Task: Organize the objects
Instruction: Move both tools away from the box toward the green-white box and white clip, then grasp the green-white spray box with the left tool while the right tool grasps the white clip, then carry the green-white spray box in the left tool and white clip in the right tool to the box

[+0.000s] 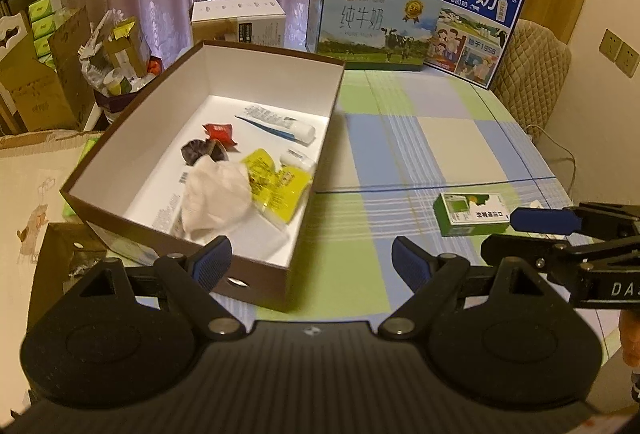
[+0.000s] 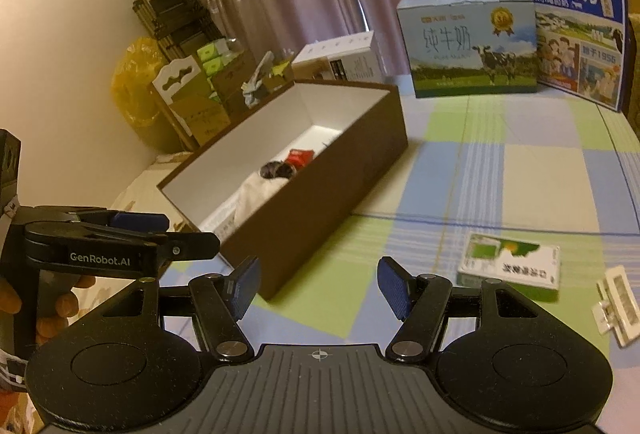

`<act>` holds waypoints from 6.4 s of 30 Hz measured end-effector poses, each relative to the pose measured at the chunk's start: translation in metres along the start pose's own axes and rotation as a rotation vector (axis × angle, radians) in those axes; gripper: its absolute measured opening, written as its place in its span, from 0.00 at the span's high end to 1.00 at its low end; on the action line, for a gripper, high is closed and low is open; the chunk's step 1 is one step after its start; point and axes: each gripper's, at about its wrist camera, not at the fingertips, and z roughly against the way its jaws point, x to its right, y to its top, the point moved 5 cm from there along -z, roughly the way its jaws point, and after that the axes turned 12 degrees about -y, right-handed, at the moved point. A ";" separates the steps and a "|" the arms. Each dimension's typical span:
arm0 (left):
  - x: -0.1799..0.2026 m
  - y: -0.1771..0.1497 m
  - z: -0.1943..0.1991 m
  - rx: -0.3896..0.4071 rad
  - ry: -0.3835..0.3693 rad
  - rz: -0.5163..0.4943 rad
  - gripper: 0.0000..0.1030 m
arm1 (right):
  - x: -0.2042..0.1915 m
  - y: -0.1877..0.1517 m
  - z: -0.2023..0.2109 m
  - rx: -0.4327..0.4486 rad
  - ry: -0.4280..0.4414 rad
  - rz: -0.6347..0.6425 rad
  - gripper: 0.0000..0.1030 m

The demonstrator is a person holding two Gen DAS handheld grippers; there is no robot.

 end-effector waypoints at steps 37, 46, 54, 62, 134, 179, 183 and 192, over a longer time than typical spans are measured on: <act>0.129 -0.049 -0.079 -0.105 -0.037 0.021 0.18 | 0.162 -0.066 0.039 -0.090 -0.168 -0.056 0.40; 0.143 -0.047 -0.114 -0.125 -0.060 -0.031 0.17 | 0.206 -0.069 0.028 -0.067 -0.323 -0.026 0.40; 0.147 -0.036 -0.153 -0.142 -0.074 -0.103 0.18 | 0.230 -0.065 -0.006 -0.064 -0.412 0.071 0.40; 0.155 -0.025 -0.187 -0.180 -0.093 -0.190 0.17 | 0.240 -0.062 -0.036 -0.099 -0.417 0.096 0.40; 0.131 0.023 -0.172 -0.122 -0.180 -0.145 0.48 | 0.174 -0.020 -0.008 -0.045 -0.238 0.022 0.64; -0.132 0.076 -0.006 0.081 0.062 -0.036 0.48 | -0.123 0.091 -0.119 0.081 -0.006 0.172 0.64; -0.146 0.086 -0.027 0.047 0.046 -0.048 0.48 | -0.118 0.100 -0.140 0.063 -0.052 0.158 0.64; -0.169 0.107 -0.084 -0.041 0.021 -0.073 0.47 | -0.104 0.124 -0.188 0.021 -0.117 0.114 0.64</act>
